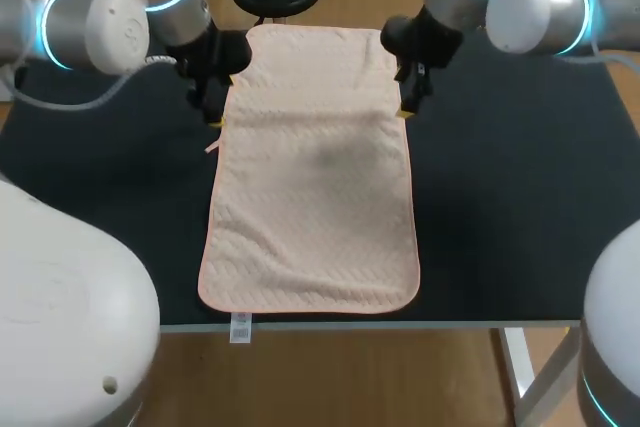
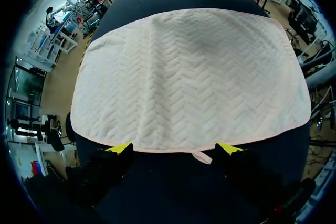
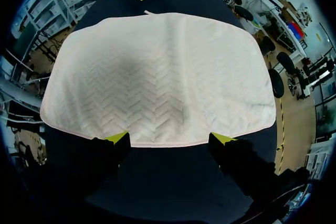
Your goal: Fold the towel
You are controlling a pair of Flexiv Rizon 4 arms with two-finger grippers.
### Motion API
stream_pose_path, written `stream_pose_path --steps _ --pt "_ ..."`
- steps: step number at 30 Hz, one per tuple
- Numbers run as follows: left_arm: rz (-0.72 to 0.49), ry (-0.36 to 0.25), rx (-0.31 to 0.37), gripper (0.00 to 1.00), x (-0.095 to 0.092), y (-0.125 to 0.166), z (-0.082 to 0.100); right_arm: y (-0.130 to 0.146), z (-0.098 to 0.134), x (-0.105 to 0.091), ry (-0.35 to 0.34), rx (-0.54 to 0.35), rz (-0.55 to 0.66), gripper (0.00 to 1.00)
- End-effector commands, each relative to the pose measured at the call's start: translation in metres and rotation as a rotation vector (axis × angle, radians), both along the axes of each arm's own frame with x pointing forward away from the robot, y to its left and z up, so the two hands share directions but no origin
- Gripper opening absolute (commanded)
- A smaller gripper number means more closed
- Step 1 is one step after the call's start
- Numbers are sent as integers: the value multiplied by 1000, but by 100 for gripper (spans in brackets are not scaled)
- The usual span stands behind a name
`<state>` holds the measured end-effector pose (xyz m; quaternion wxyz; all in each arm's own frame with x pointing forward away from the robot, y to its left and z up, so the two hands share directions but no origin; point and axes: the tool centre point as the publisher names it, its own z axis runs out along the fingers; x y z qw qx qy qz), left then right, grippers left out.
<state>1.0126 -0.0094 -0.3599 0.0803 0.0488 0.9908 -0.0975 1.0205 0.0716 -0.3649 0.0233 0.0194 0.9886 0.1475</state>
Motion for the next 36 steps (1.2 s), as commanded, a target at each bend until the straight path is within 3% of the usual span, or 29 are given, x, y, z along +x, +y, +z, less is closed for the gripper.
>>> stream_pose_path --steps 1,14,36 --pt "-1 9 4 100 -1 -4 -6 6 -8 0 18 -4 25 100" --pt "-9 21 20 100 -8 -12 -28 13 -34 -14 38 -52 113 100" --pt "7 16 44 100 4 -16 -53 7 -61 -6 13 -116 16 100"
